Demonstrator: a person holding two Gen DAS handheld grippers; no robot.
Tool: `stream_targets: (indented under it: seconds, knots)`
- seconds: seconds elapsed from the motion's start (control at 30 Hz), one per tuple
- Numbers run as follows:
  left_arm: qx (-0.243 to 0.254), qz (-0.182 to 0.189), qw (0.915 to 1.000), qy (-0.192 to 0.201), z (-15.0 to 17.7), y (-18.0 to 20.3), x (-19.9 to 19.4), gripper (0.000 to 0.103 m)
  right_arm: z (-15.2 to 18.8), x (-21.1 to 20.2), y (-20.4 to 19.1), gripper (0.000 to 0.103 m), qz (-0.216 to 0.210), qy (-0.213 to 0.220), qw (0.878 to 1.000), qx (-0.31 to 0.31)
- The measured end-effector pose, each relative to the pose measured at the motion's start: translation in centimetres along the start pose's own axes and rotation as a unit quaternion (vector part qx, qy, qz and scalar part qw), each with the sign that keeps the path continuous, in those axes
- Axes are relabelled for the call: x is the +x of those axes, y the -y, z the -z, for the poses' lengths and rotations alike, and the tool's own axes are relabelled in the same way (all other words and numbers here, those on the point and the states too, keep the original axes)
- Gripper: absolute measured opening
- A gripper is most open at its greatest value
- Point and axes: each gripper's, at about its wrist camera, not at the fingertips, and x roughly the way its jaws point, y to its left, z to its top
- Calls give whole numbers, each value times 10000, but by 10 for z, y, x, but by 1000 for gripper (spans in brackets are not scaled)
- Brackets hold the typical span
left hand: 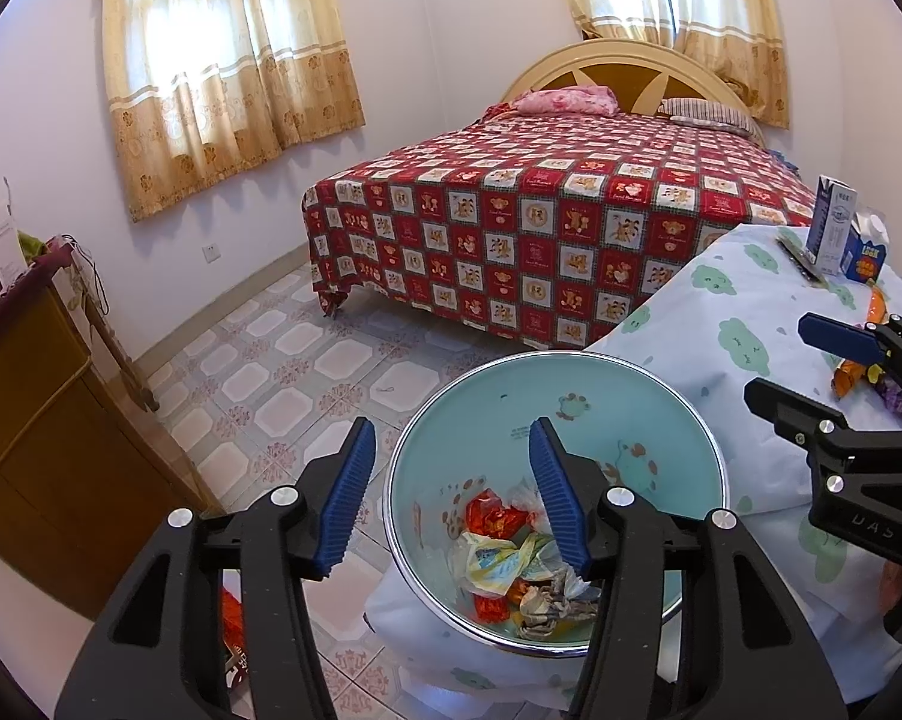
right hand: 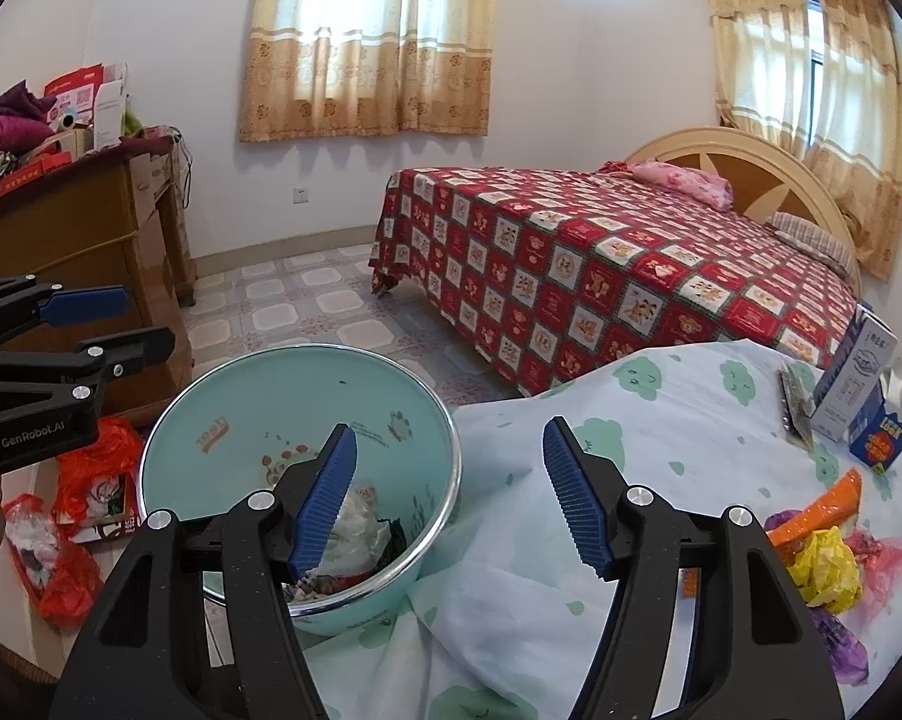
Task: Collect trash
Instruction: 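Open the left gripper to drop the cloth while the right gripper releases the clear bag into the bucket, then move both grippers back toward the remaining trash on the table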
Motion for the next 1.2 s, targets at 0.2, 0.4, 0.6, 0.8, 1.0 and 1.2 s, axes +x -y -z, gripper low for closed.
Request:
stream_targets:
  seconds: [0.2,0.4,0.6,0.8,1.0,1.2]
  knots:
    - [-1,-33,10000,-30,2,3,2,63,2,-3,1,68,67,32,10000,11]
    - [27,-21,9999,-95,5,7,5,66,5,-6,5,68,149,15,9999,81]
    - [227,66,9994,-248,16,27,11,67,16,-17,24,68,373,-22,9990,252]
    - [518,178,9979,-338,29,51,13,67,37,-48,64,68,839,-69,9947,590]
    - [711,311,9960,-442,37,72,14,67,70,-93,133,68,1648,-165,9742,1535]
    - [914,464,9938,-422,42,92,8,68,97,-105,183,71,1841,-406,9590,2116]
